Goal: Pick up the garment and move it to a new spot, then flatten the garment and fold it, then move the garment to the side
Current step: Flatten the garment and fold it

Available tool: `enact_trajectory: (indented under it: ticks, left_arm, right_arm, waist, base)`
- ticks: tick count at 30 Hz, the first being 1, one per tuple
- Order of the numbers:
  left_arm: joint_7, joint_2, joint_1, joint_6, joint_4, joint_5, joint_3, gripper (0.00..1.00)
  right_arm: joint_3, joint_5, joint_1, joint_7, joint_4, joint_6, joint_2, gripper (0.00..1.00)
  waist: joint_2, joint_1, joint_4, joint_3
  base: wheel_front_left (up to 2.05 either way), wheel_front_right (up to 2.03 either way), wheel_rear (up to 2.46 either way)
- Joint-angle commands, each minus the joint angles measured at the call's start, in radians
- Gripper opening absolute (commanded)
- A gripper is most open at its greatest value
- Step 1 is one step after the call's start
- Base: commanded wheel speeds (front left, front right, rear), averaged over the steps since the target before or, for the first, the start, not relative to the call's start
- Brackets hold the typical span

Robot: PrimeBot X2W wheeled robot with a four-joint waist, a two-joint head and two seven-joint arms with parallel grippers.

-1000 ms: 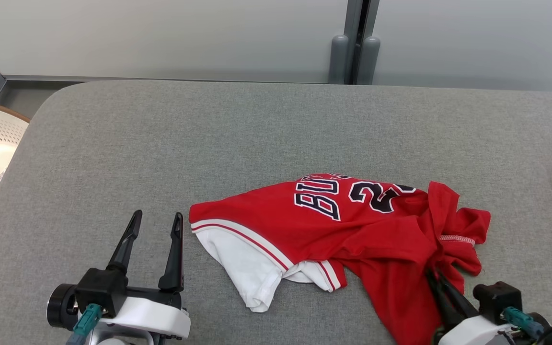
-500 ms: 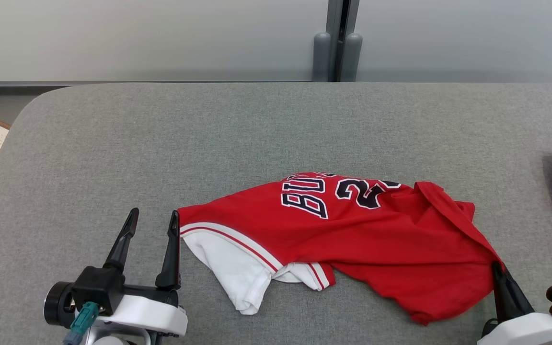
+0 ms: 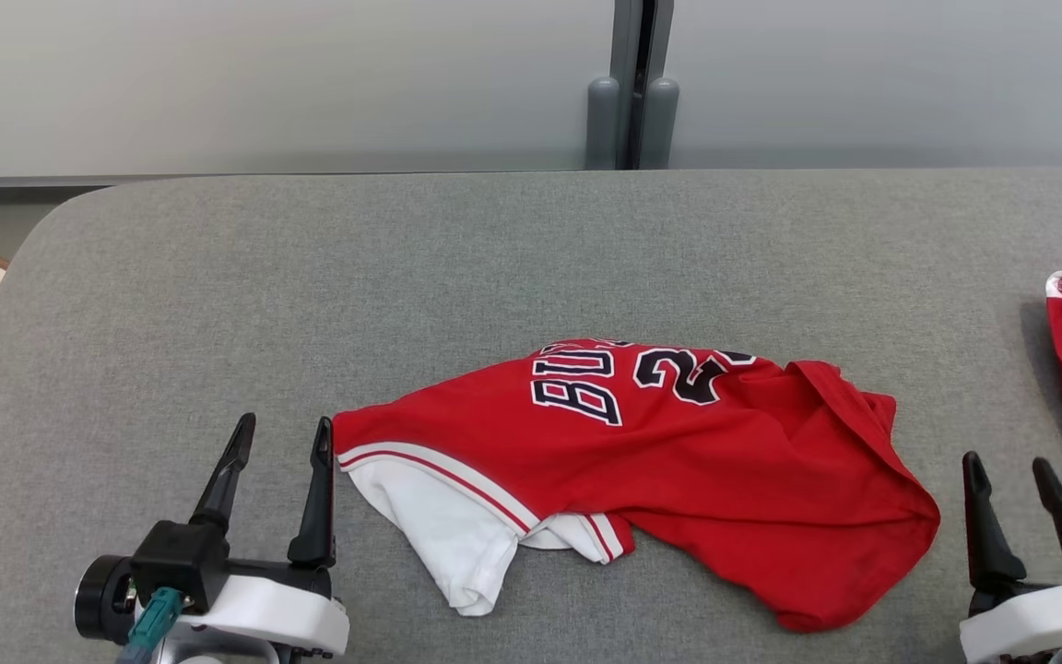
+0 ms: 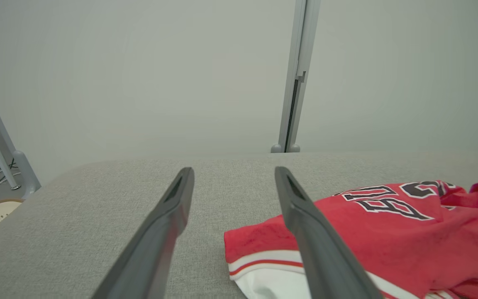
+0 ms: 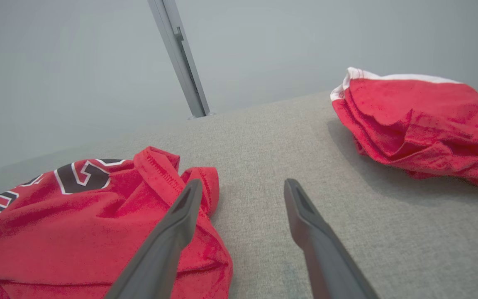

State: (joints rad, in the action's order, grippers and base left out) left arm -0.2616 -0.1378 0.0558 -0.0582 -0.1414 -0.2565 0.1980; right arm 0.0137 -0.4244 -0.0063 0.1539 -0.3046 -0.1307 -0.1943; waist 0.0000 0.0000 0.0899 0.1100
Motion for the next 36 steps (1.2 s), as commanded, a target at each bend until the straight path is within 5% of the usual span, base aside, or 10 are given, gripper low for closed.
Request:
enact_trajectory:
  ticks: [1, 13, 36]
  left_arm:
    - [-0.004, -0.001, -0.007, 0.003, -0.004, 0.004, -0.008, 1.00]
    - [-0.004, -0.015, -0.090, 0.005, -0.033, 0.006, -0.032, 1.00]
    - [-0.004, -0.018, -0.129, 0.001, -0.040, -0.008, -0.009, 1.00]
  right_arm:
    - [-0.003, 0.030, 0.000, 0.017, 0.026, 0.000, -0.016, 1.00]
    - [-0.051, 0.252, 0.079, -0.044, 0.292, 0.000, -0.020, 1.00]
    - [-0.073, 0.252, 0.156, -0.100, 0.369, 0.000, 0.029, 1.00]
  waist:
    - [0.0000, 0.0000, -0.003, -0.006]
    - [0.0000, 0.0000, -0.027, -0.097]
    - [0.0000, 0.0000, -0.032, -0.119]
  base:
    - [0.00, 0.00, 0.00]
    - [0.00, 0.00, 0.00]
    - [0.00, 0.00, 0.00]
